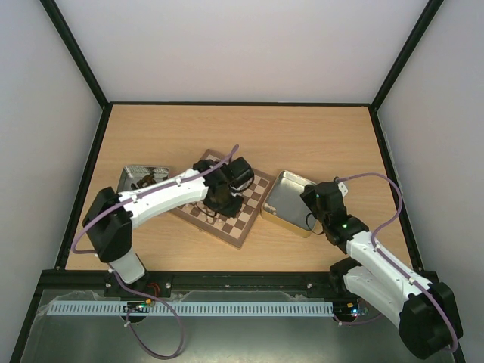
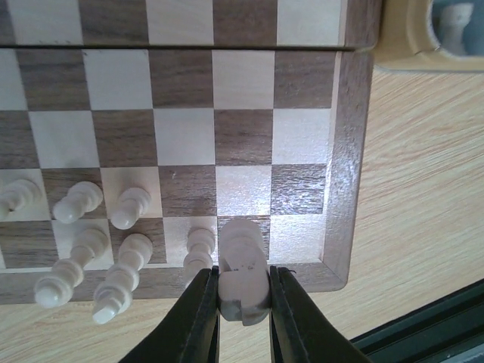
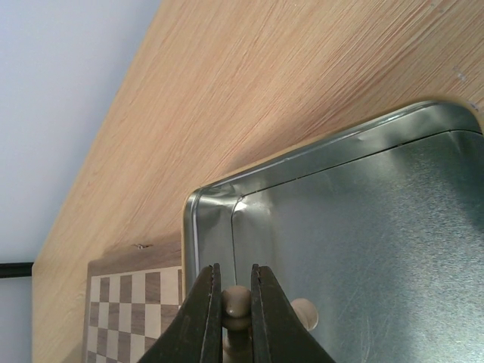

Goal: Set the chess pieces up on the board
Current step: Place the chess piece on the chessboard.

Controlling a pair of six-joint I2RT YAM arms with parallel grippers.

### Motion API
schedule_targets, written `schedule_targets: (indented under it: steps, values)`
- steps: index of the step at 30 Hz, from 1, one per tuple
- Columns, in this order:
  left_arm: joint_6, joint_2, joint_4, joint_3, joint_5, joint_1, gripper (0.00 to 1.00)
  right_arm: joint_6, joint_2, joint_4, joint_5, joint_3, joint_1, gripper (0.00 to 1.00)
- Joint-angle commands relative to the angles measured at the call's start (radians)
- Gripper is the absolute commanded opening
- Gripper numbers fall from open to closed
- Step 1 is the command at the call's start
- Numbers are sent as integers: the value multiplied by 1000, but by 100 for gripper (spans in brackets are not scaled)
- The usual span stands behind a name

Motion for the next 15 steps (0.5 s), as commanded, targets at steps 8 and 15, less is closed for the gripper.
schedule_targets:
  steps: [8,15]
  values:
    - [22,86,-18,-48,20,-62,17,-2,-7,-12,34,-15,-3,2]
    - [27,120,-11,-77,16,-71,18,-4,-3,-11,34,-15,-3,2]
